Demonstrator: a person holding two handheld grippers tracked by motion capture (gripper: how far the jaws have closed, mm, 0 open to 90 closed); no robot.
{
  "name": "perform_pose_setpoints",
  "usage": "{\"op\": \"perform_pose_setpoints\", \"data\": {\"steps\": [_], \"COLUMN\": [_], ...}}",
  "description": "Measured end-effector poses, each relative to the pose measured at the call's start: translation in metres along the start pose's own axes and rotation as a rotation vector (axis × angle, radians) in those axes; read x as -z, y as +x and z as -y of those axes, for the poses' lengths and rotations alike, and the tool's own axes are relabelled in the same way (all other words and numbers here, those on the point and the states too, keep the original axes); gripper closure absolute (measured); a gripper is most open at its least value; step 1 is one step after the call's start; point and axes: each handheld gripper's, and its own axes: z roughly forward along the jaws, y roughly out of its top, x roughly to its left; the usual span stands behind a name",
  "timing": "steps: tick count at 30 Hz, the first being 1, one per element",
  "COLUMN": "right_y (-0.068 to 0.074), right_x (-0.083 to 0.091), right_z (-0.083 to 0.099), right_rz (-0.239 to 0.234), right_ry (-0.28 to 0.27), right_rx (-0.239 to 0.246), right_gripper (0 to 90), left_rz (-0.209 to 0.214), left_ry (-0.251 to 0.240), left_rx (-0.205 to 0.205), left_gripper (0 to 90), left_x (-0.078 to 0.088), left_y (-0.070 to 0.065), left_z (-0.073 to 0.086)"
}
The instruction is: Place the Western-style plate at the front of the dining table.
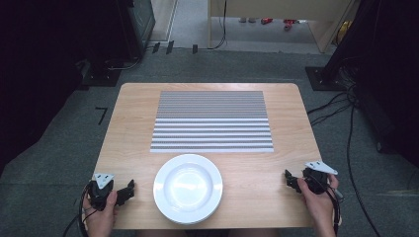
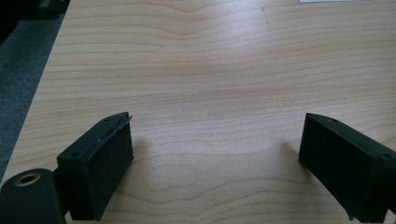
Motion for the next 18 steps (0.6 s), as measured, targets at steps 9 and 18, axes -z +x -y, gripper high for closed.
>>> {"op": "perform_pose_setpoints", "data": {"steps": [9,18], "right_y": [0.0016,0.0096], "right_x": [0.0003,0.0093], "right_z": [-0.0015,-0.0099], "right_rz": [0.006,0.018], "right_ry": [0.015,-0.016], "right_rx": [-0.004,-0.038], "right_gripper": [10.8,9.7], "left_rz": [-0.005,0.013], "left_ry": [0.013,-0.014], "left_rx": [0.005,0.067], "left_gripper": [9.9,9.9], "left_x": [0.0003,0.0042], "left_y": [-0.0008,0.0030], "left_z": [-0.0014,-0.0031]}}
